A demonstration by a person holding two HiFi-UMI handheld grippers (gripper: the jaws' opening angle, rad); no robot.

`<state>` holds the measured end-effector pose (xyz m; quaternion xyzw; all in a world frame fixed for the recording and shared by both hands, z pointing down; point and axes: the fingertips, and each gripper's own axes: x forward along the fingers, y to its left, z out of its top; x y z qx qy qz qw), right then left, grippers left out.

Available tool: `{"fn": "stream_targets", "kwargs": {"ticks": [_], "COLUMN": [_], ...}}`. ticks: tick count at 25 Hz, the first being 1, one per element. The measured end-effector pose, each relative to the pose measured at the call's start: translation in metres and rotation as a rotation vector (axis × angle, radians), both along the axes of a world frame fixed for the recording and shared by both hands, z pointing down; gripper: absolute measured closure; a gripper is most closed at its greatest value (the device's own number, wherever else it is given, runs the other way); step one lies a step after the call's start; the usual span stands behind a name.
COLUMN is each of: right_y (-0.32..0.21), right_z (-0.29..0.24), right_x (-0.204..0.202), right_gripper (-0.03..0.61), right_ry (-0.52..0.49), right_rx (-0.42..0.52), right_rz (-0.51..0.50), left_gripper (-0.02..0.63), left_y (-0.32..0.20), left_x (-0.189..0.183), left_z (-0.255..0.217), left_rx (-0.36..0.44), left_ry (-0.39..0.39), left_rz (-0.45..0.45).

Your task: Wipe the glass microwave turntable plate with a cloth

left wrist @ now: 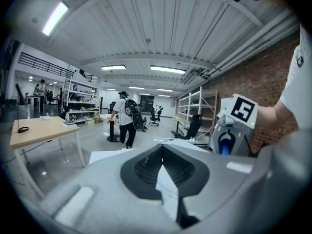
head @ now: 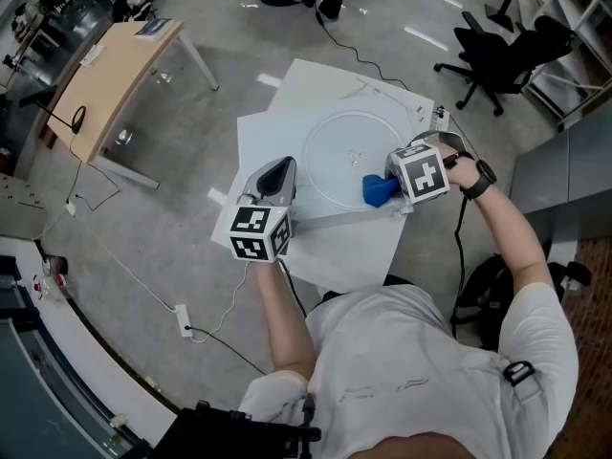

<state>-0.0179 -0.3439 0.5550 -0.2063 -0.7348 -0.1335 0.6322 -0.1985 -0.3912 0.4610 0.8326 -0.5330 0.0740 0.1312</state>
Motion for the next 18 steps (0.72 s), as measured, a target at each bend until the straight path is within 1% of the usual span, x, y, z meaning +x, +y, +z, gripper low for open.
{"fn": "stream_targets", "kwargs": {"ticks": [2,5,8,10,12,14,16,18], "right_y": [0.008,0.001,-0.027,-0.056,-0.087,-0.111,-0.122,-0.121], "right_z": [0.004,0.005,0.001,0.001,0.001,0.003,0.005,0.006], "right_x": [-0.02,-0.052,-0.078,-0.087,-0.086,-0.074,-0.054,-0.032], "right_gripper": [0.51,0.509,0.509,0.509,0.509,0.509,0.509,0.509], "right_ry": [-0.047,-0.101,-0.153,-0.167,-0.16,-0.128,-0.079,-0.03], "right_rx": [-0.014,0.031,0.108,0.193,0.283,0.337,0.347,0.325], "right_rz": [-0.038,-0.05,-0.006,0.035,0.072,0.11,0.14,0.156], "left_gripper": [0.615,0.615,0.615,0.615,0.615,0.615,0.615,0.615], "left_y": [0.0,0.001,0.002,0.002,0.002,0.001,0.0,-0.001], "left_x": [0.0,-0.003,-0.008,-0.011,-0.012,-0.009,-0.006,-0.004], "left_z": [0.0,-0.002,-0.003,-0.003,-0.003,-0.003,-0.003,-0.001], "left_rx": [0.0,0.0,0.0,-0.003,-0.006,-0.007,-0.005,-0.006], "left_ry": [-0.001,-0.006,-0.011,-0.014,-0.018,-0.02,-0.019,-0.017], "left_rz": [0.0,-0.009,-0.025,-0.032,-0.033,-0.027,-0.02,-0.015]}}
